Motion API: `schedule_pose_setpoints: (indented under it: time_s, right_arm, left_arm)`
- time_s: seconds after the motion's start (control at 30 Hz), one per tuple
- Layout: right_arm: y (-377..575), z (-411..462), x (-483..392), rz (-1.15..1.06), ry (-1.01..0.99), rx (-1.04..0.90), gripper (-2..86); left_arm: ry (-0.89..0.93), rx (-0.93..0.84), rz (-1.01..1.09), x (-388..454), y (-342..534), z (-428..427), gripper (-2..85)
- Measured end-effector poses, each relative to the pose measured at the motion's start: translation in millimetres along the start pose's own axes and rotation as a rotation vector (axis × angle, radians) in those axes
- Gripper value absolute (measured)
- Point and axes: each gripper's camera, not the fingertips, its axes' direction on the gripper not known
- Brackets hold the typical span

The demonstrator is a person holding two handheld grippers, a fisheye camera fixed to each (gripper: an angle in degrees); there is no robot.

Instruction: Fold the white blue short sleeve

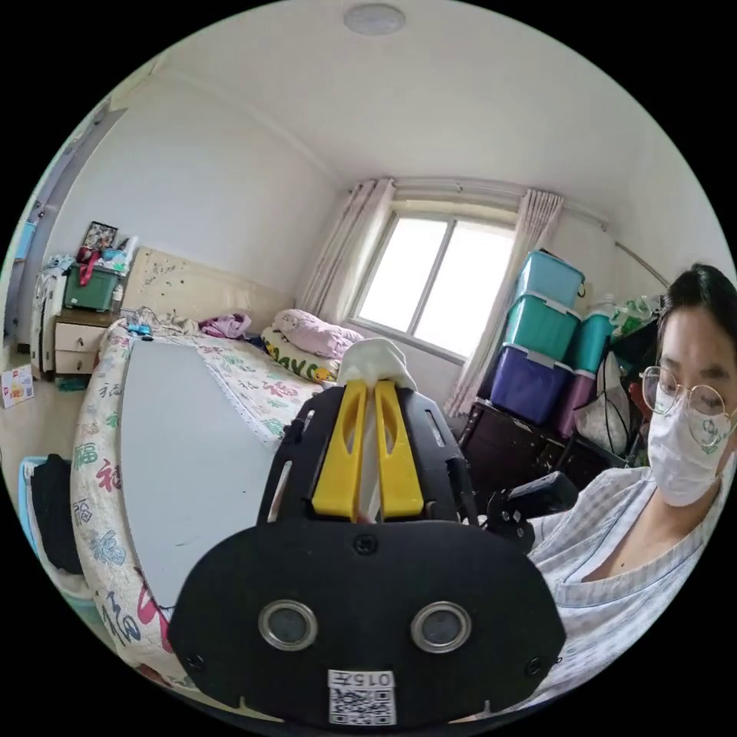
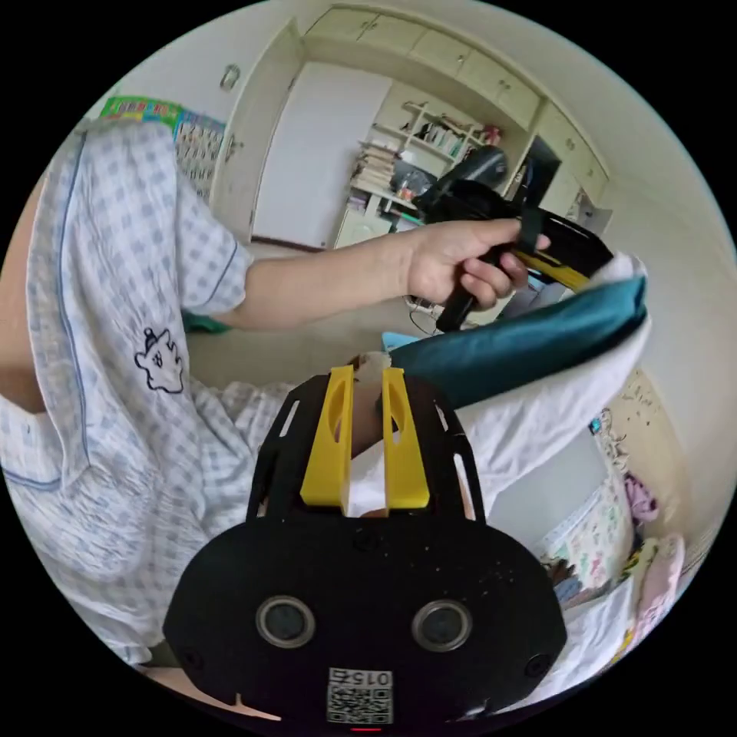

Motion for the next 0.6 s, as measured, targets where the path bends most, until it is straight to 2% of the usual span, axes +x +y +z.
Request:
schedule_pose_setpoints:
  time_s: [0.1,0.23,0.3,0.43,0.47,0.6]
  right_arm:
    - [39,33,-16,-0.257,0.161,-0.124,8.6]
    - [68,56,6,-0.281,0.207,-0.219,10.3]
    - [94,81,26,-0.267,0.254,-0.326,11.8]
    - [148,115,73,-0.102,0.105,-0.435,10.4]
    - [166,115,90,-0.043,0.08,-0.428,6.1]
    - [220,83,145,0.141,0.099,-0.384,0.5]
  left_arm:
    - [0.225,-0.252,0.042,-2,-29,61,0.0]
    - [0.411,-0.563,0.068,1,-40,145,1.1]
    - [0.411,-0.627,0.113,3,-41,161,2.5]
    - [0.382,-0.488,0.112,-15,-44,136,6.7]
    - [0.377,-0.462,0.094,-20,-43,129,6.8]
    - [0.249,-0.32,0.001,-51,-4,61,6.0]
